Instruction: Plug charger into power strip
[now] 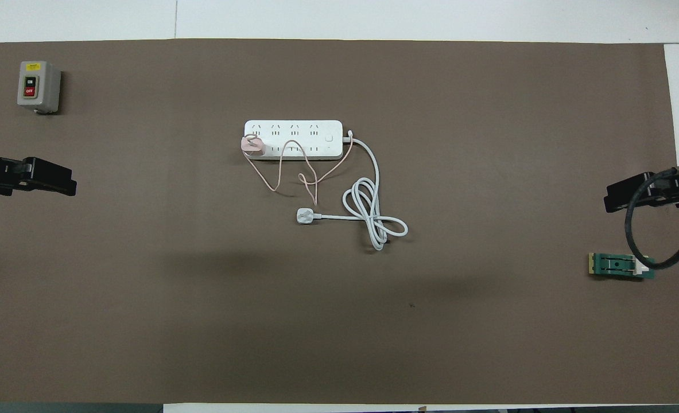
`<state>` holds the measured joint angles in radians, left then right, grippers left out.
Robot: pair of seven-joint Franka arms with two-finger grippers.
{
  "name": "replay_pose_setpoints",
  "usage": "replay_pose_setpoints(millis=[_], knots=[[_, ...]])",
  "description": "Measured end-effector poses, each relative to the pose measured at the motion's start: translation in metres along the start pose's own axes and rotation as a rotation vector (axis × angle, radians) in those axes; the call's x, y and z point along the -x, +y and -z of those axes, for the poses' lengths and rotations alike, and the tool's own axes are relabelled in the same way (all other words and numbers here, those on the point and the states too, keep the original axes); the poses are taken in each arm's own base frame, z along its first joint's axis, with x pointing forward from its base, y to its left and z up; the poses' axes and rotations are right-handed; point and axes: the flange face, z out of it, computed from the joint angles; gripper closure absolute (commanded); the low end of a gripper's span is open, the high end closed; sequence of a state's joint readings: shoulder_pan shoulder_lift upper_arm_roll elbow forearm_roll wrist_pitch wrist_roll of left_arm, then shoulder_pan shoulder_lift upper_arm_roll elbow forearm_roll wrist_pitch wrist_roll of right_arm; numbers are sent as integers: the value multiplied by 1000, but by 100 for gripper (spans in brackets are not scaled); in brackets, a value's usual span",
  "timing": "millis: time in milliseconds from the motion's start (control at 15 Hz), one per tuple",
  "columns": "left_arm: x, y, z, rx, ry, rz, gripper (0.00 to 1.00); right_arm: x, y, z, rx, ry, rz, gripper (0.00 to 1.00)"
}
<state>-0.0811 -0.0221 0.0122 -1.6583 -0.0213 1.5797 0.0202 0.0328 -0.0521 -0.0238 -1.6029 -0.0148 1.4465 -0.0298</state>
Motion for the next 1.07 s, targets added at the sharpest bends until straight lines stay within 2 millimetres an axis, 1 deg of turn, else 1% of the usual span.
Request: replay_pose_setpoints(millis=[200,468,1069], knots=[[-1,5,-7,-1,-7,-9,0,0,0,0,0,0,0,0],[0,29,-8,-4,-6,-49,0,0,0,0,0,-1,1,0],[0,30,-8,-4,-6,-50,0,0,-1,0,0,-1,1,0]])
